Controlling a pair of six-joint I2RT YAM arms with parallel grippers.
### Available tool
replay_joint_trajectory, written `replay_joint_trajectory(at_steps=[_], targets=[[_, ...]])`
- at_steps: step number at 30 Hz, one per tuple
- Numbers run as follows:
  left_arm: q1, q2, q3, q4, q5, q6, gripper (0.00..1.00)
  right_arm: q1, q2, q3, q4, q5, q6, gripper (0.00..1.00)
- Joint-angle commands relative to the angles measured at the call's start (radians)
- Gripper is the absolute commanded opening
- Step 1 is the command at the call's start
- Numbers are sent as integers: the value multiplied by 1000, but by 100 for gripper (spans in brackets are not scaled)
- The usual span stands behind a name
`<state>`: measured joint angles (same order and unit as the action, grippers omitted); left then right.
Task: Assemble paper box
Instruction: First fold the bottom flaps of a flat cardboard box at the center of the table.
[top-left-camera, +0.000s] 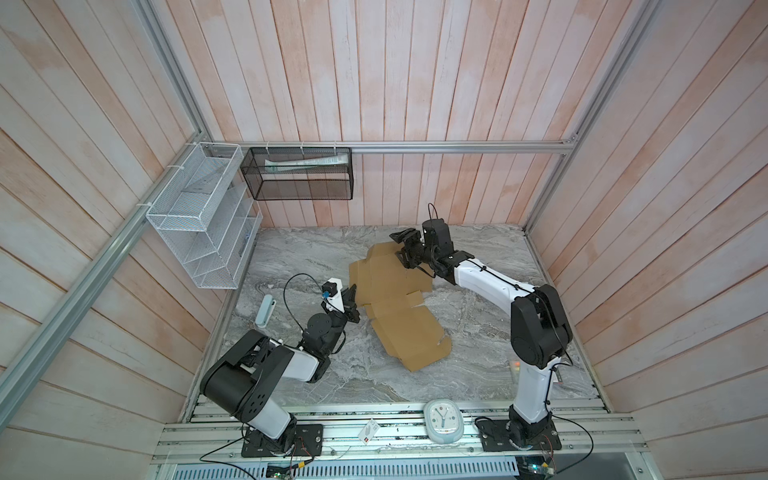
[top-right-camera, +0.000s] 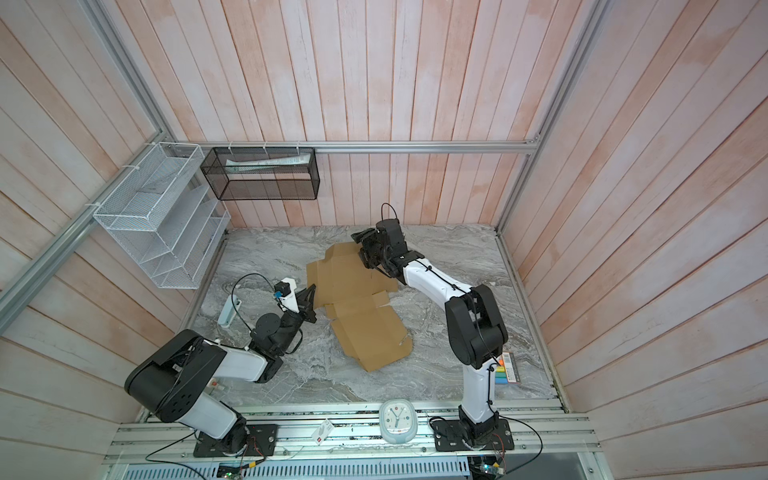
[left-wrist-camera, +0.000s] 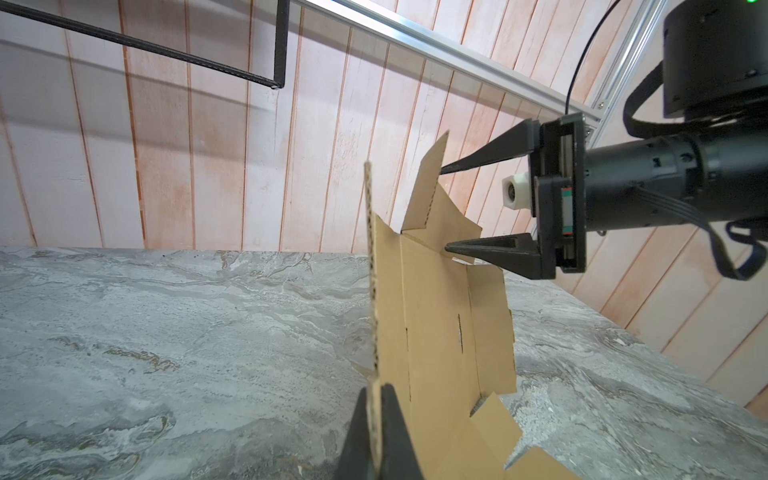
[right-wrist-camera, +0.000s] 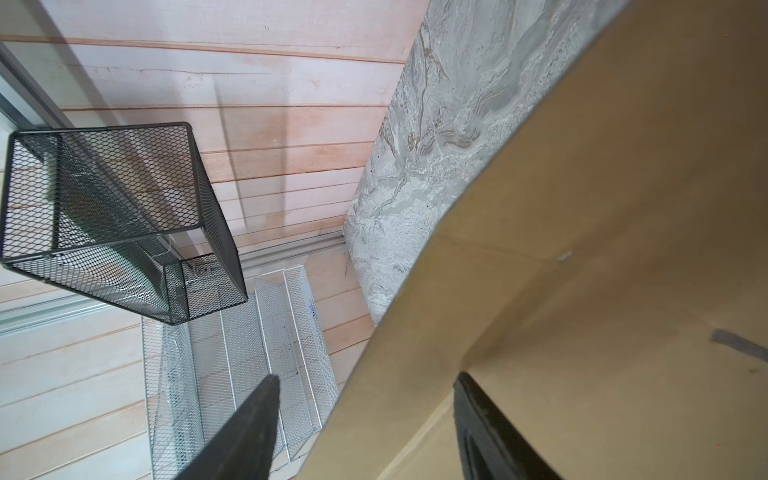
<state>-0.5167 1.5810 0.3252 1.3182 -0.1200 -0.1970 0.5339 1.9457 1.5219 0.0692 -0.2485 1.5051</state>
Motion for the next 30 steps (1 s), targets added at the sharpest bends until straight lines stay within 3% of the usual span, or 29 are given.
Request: replay_joint_trajectory(at_steps=[1, 9, 24, 30], targets=[[-16, -2, 14, 35, -27, 42, 0, -6, 9, 4, -20, 7, 29, 66], [-28, 6, 17, 56, -53, 54, 0, -6, -6, -12, -30, 13, 24, 61], [-46, 18, 45, 64, -60, 65, 0, 3, -83, -137, 11, 38, 40, 40], [-73, 4, 32, 55, -38, 78, 0, 2, -85, -144, 39, 44, 46, 38]])
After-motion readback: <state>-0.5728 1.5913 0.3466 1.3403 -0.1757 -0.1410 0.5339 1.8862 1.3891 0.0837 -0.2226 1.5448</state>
